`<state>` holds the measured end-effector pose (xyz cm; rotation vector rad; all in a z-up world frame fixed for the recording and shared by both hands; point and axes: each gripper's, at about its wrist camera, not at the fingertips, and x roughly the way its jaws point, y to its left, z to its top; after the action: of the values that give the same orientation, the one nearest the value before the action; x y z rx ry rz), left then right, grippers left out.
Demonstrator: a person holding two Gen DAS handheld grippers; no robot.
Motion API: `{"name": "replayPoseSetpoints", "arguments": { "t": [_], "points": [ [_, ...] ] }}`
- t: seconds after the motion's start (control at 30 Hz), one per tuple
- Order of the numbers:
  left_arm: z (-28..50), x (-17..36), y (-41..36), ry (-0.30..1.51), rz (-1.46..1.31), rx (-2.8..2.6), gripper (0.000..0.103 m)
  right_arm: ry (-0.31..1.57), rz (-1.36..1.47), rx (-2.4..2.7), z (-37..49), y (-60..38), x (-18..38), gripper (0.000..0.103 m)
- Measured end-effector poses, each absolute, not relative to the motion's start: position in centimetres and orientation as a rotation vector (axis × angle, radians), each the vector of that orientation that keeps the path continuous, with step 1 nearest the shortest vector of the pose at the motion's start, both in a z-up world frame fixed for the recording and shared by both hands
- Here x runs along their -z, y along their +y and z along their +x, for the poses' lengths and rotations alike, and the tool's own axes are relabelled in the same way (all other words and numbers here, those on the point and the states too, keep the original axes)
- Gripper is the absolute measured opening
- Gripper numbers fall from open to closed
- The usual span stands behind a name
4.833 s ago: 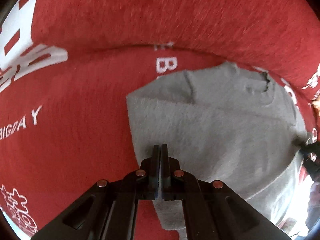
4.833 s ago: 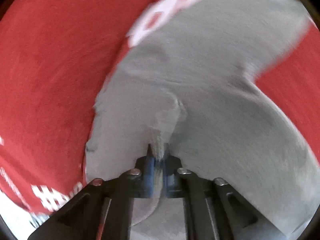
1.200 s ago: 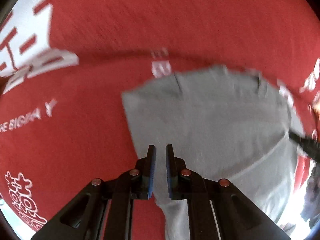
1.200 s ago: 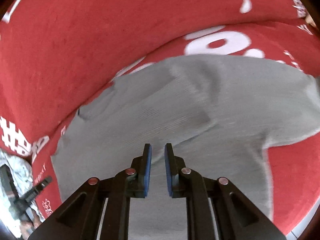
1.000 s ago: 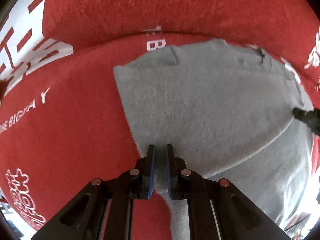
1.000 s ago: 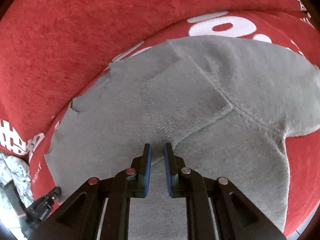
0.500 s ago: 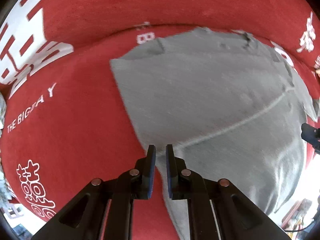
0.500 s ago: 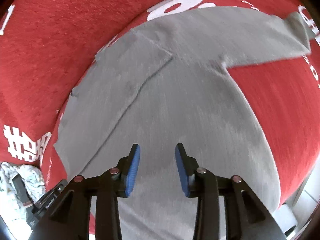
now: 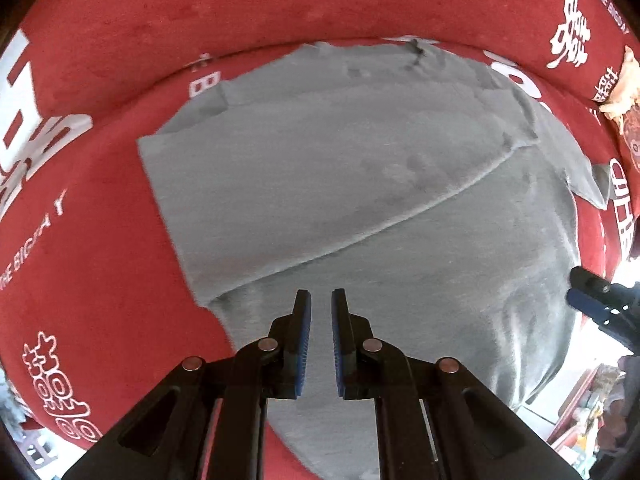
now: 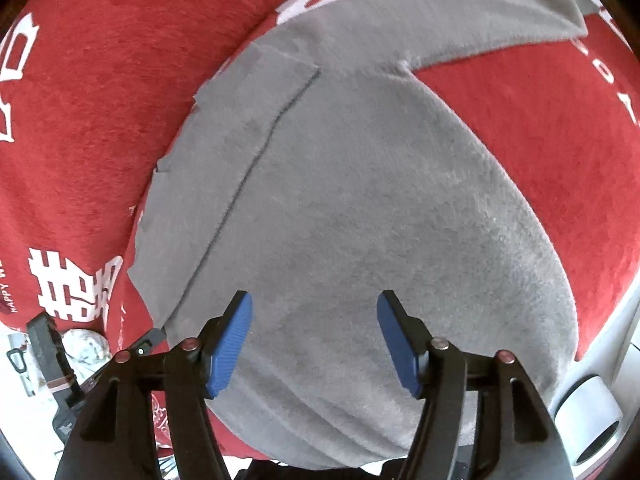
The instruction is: Fold small clothes
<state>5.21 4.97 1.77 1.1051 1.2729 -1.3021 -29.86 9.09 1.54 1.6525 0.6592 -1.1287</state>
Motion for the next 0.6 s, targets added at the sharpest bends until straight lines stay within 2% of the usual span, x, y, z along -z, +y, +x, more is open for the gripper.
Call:
{"name": "replayPoseSetpoints", "arguments": {
  "t": [0.03,0.07,0.1,0.4,0.6],
  "points": [
    [4.7,-1.6,4.8,1.272,1.11,1.295,0.103,0.657,1.66,1.118,-30.3,9.0,-1.2,0.076],
    [4.1,-1.6,4.7,1.251,1.111,1.267,0.099,0.652,1.663,1.107,-30.9,8.9,-0.9,0.077],
    [3.4,-1.7,4.5,1.222,1.104,1.251,0.102,0.65,1.664,1.099,-31.4,8.9,-0.9,0.077],
    [-4.5,-0.4,0.7,1.227,1.106,1.193,0.102,0.558,1.702,1.13,-42.2,6.4,-0.1,0.078],
    [-10.5,0.8,-1.8,1.262,1.12,1.221,0.102,0.3,1.762,1.322,-54.5,5.1,1.0,0.078]
  ]
}}
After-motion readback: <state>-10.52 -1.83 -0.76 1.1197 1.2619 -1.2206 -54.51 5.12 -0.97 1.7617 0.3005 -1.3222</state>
